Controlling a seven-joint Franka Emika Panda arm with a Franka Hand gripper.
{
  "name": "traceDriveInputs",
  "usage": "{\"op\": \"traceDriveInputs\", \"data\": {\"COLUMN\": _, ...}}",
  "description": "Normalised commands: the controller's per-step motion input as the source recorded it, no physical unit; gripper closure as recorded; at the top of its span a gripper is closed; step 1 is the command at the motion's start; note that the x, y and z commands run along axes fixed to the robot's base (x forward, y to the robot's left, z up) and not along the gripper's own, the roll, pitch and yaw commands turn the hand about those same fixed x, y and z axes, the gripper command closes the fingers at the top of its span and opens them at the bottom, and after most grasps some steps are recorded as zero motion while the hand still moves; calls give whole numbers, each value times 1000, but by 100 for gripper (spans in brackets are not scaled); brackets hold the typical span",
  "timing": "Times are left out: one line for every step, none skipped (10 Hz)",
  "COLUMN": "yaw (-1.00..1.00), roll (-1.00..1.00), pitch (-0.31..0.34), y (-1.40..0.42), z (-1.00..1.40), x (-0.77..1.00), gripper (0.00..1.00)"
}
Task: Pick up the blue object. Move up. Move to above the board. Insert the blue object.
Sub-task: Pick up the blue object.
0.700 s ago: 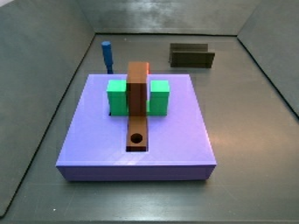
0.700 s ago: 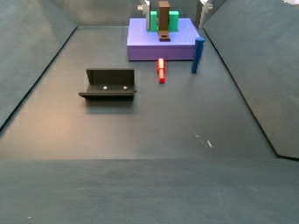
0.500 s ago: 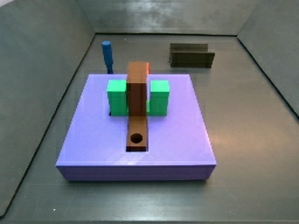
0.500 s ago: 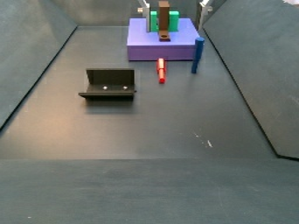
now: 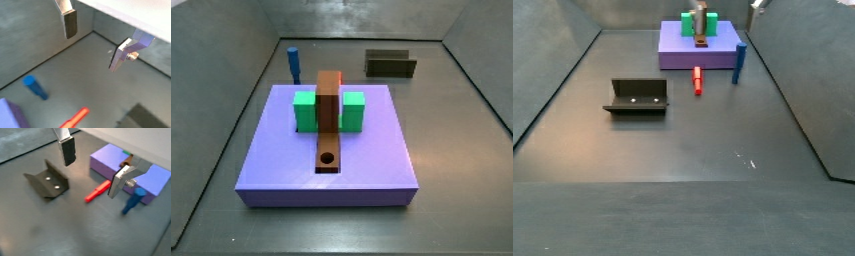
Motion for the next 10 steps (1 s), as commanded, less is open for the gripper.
{"op": "traceDriveInputs", "data": {"yaw": 91, "roll": -66, "pitch": -247, "y": -606, "z": -103, "x": -623, "gripper": 0}}
{"op": "traceDriveInputs", "data": {"yaw": -66, "roll": 0, "pitch": -241, "y": -643, "z": -283, "x": -223, "gripper": 0}}
{"op": "traceDriveInputs", "data": {"yaw": -186, "roll": -74, "pitch": -156, "y": -609, "z": -400, "x": -131, "gripper": 0}}
{"op": "traceDriveInputs", "data": {"yaw": -117, "roll": -191, "pitch": -220, "y": -603, "z": -446, "x": -197, "gripper": 0}}
{"op": "traceDriveInputs", "data": {"yaw": -111, "roll": -161, "pitch": -211, "y": -520, "z": -377, "x": -174, "gripper": 0}}
{"op": "traceDriveInputs", "data": {"yaw": -83, "roll": -56, "pitch": -180, "y": -334, "z": -271, "x": -106, "gripper": 0}}
{"op": "traceDriveInputs", "data": {"yaw": -3, "roll": 0, "pitch": -157, "y": -134, "z": -480, "x": -123, "gripper": 0}}
{"op": "traceDriveInputs", "data": {"yaw": 0, "roll": 39, "pitch": -164, "y": -23, "z": -569, "x": -151, "gripper": 0}}
{"op": "traceDriveInputs", "data": {"yaw": 0, "roll": 47, "pitch": -167, "y": -40, "z": -591, "x": -137, "gripper": 0}}
{"op": "traceDriveInputs", "data": {"yaw": 0, "roll": 71, "pitch": -159, "y": -6, "z": -609, "x": -94, "gripper": 0}}
